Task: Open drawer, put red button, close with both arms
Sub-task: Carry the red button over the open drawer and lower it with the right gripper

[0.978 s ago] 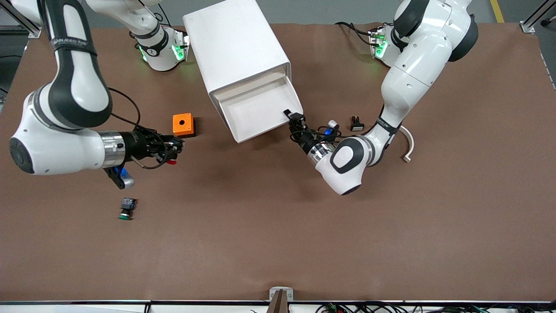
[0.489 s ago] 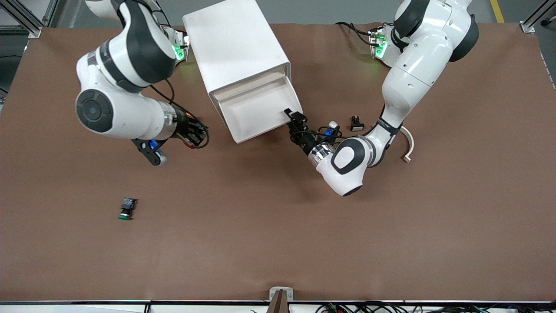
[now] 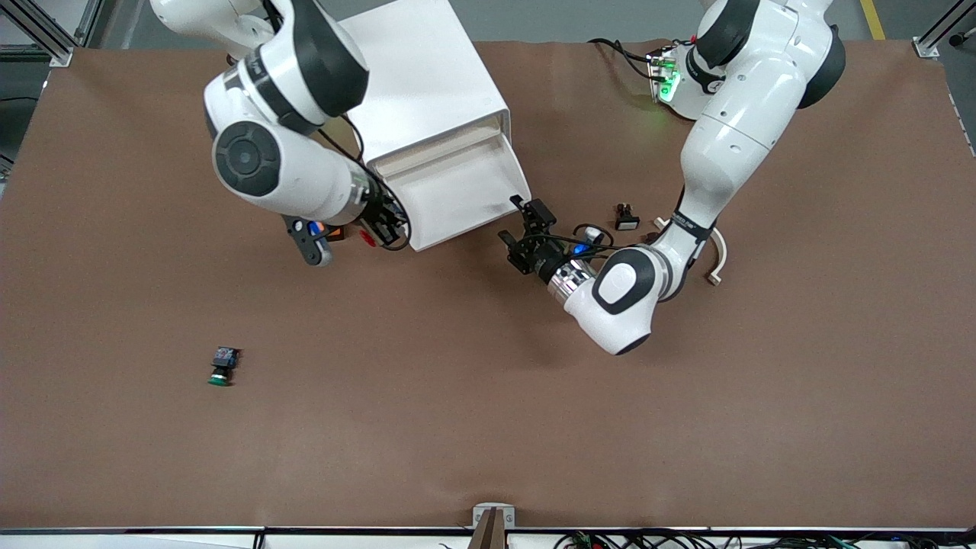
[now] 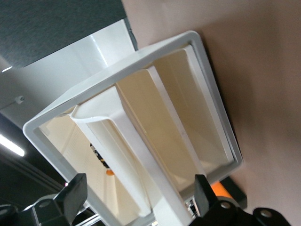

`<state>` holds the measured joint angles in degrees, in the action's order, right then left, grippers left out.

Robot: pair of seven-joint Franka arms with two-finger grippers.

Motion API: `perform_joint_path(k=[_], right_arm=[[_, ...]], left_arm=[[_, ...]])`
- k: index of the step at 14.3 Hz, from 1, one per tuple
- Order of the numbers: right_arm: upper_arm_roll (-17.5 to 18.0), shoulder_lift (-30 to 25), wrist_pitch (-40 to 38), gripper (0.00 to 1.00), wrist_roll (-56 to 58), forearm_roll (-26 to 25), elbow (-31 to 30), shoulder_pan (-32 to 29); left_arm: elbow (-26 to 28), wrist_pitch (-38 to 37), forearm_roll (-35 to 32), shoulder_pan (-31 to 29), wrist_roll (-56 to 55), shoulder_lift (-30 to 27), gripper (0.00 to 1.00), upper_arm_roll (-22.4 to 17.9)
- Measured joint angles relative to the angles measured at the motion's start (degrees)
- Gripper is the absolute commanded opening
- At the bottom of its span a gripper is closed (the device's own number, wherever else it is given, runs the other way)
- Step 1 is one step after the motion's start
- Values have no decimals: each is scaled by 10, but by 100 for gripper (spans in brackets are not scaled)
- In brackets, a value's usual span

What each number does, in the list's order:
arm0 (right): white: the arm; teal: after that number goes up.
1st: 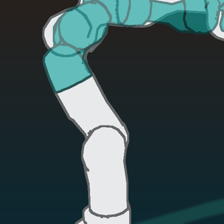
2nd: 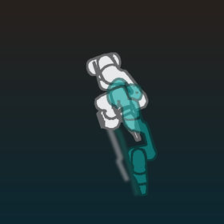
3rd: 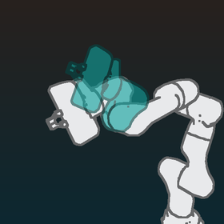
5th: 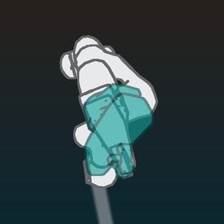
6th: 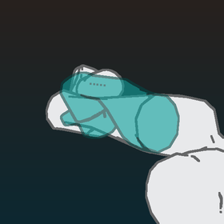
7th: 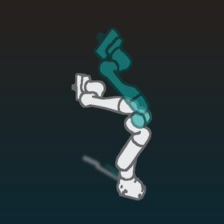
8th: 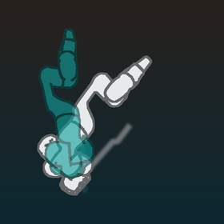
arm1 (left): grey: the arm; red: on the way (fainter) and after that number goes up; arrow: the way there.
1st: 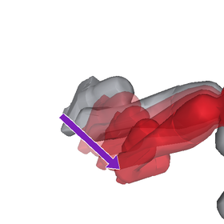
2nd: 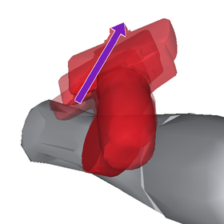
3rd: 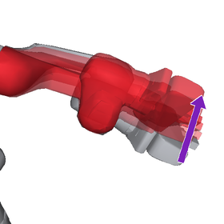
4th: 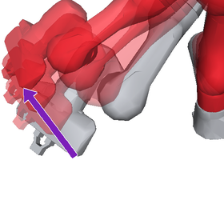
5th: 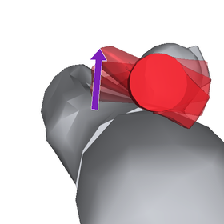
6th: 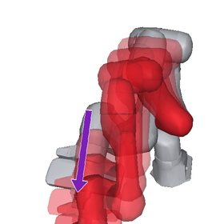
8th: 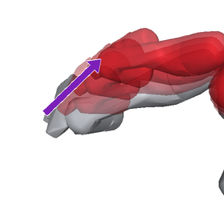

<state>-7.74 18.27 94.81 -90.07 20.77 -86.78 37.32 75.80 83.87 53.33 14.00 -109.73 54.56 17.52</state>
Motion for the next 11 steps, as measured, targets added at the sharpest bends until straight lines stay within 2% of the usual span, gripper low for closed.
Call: perform_joint_path(k=[5, 11], right_arm=[[1, 8, 127, 0, -110, -8, -70, 75], [0, 22, 176, 0, -181, -32, -104, 129]], left_arm=[[-42, -2, -25, -20, 111, -1, 100, -1], [-67, 2, -115, -19, 304, -36, 100, 0]])
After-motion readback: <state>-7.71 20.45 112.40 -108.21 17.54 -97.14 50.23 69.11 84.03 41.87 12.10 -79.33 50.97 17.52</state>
